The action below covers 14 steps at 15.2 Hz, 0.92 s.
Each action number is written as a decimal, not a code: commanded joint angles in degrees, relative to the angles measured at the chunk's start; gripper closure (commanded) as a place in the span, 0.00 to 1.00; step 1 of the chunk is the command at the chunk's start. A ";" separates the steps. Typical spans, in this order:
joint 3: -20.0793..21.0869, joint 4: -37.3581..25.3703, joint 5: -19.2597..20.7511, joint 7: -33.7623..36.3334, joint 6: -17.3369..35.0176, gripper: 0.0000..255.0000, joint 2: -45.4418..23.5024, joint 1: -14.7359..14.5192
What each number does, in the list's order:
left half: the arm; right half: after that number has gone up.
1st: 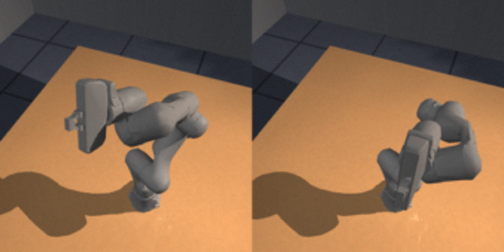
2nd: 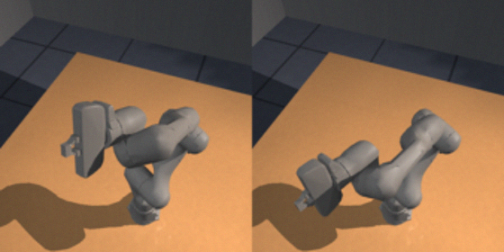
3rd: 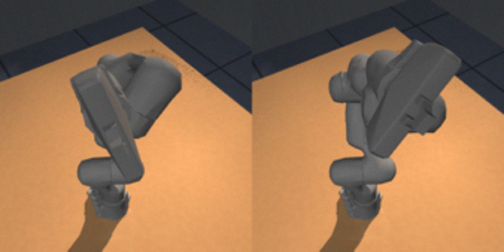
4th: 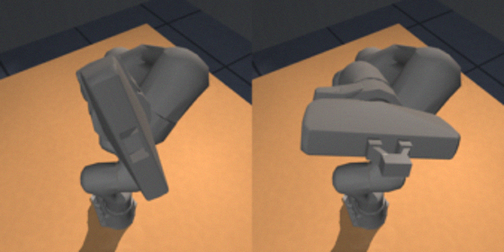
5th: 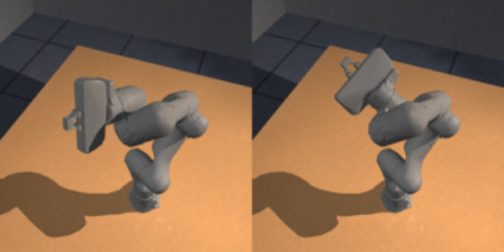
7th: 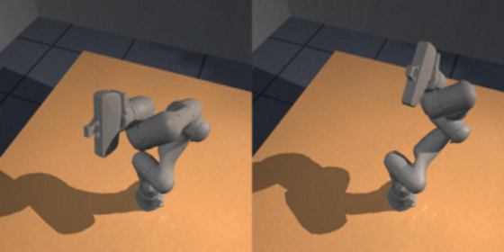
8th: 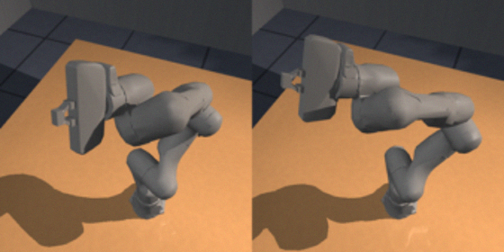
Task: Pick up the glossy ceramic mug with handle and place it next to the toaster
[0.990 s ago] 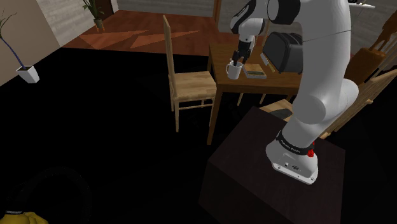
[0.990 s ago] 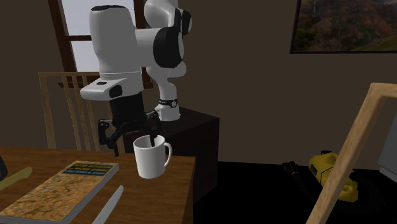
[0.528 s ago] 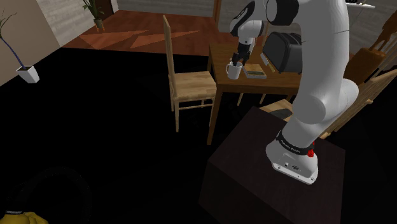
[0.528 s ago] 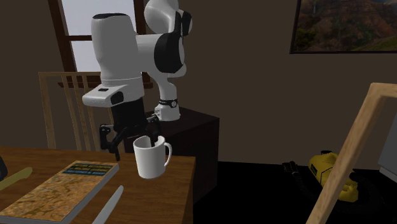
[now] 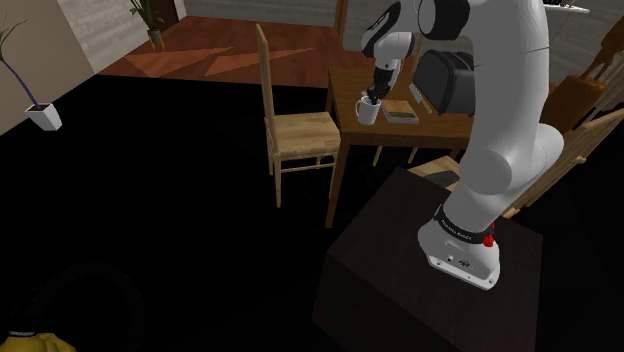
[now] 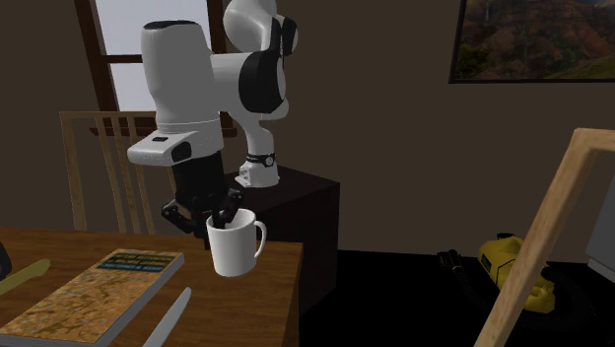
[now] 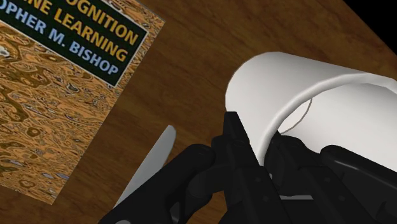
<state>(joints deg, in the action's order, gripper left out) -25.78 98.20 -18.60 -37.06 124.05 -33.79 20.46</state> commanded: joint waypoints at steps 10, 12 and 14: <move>-0.91 -0.87 1.38 0.87 -3.26 1.00 2.59 -0.57; -1.18 -1.27 1.83 1.15 -4.39 1.00 3.39 -0.74; -1.44 -1.72 2.26 1.43 -5.54 1.00 4.16 -0.88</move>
<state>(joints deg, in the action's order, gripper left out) -27.07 96.35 -16.61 -35.84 118.93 -30.22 19.79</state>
